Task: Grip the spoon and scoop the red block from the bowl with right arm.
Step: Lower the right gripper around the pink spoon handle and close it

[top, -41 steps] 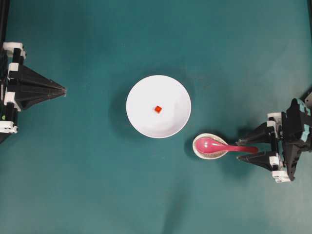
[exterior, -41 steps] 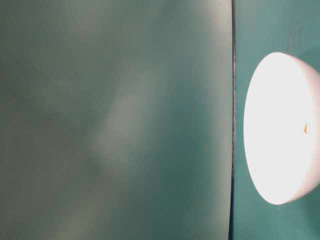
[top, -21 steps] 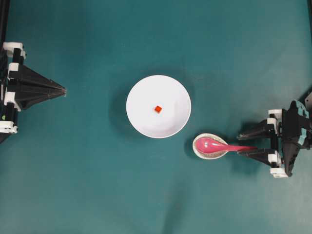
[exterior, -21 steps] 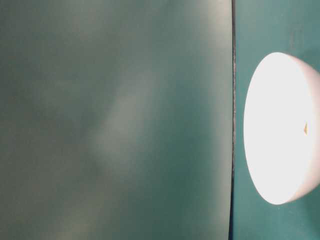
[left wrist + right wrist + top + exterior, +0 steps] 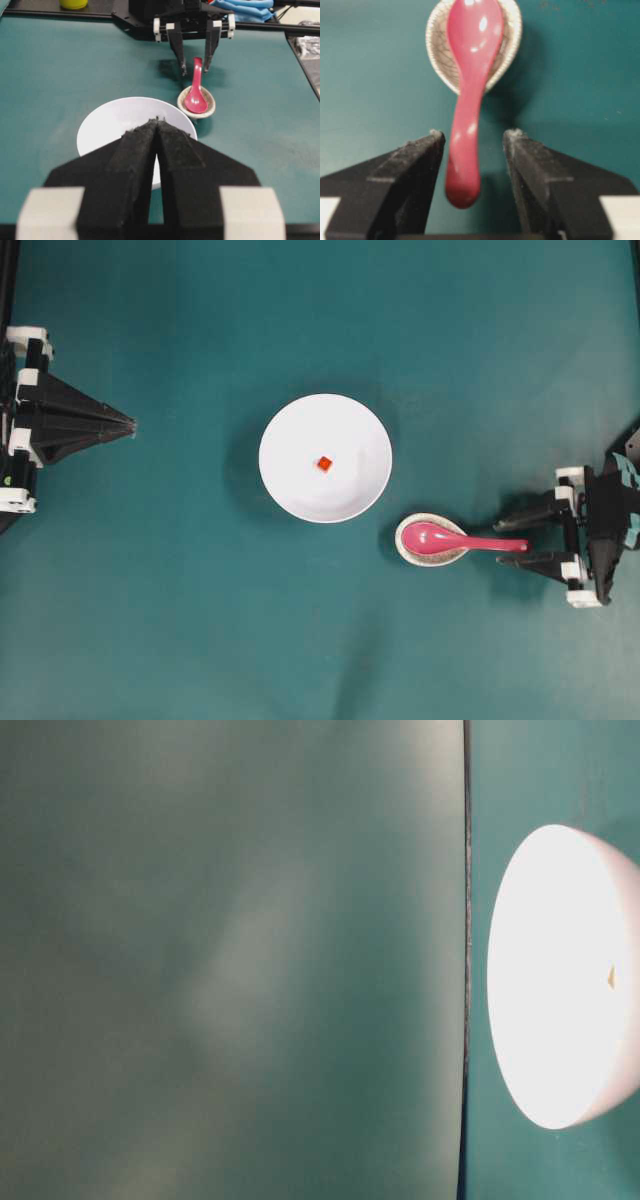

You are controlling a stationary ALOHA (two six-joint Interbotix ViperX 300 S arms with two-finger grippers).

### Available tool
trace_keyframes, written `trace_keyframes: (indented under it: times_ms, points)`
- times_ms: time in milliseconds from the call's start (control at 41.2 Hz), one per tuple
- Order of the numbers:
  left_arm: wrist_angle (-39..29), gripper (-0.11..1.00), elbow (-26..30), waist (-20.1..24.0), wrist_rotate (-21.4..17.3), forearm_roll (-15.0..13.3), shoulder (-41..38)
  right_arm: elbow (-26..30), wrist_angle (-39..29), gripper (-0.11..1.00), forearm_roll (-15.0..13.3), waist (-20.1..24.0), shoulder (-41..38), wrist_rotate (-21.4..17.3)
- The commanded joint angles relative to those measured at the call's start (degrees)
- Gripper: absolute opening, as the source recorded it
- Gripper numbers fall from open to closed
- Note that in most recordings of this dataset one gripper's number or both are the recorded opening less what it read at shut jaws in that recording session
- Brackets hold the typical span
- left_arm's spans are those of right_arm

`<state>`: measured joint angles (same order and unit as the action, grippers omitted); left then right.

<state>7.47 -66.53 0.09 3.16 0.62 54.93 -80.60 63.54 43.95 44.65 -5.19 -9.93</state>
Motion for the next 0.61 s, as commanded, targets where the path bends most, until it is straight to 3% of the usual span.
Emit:
trace_keyframes:
  times_ms: [0, 340, 583]
  points:
    - [0.35, 0.0, 0.97, 0.0, 0.0, 0.09, -0.53, 0.53, 1.41, 0.57, -0.09, 0.79, -0.09, -0.09]
    - [0.26, 0.0, 0.97, 0.0, 1.05, 0.09, -0.79, 0.0, 3.25, 0.55, -0.09, 0.79, -0.88, 0.0]
    - [1.05, 0.0, 0.97, 0.0, 3.25, 0.09, -3.52, 0.09, 3.34, 0.44, -0.09, 0.79, -0.88, 1.05]
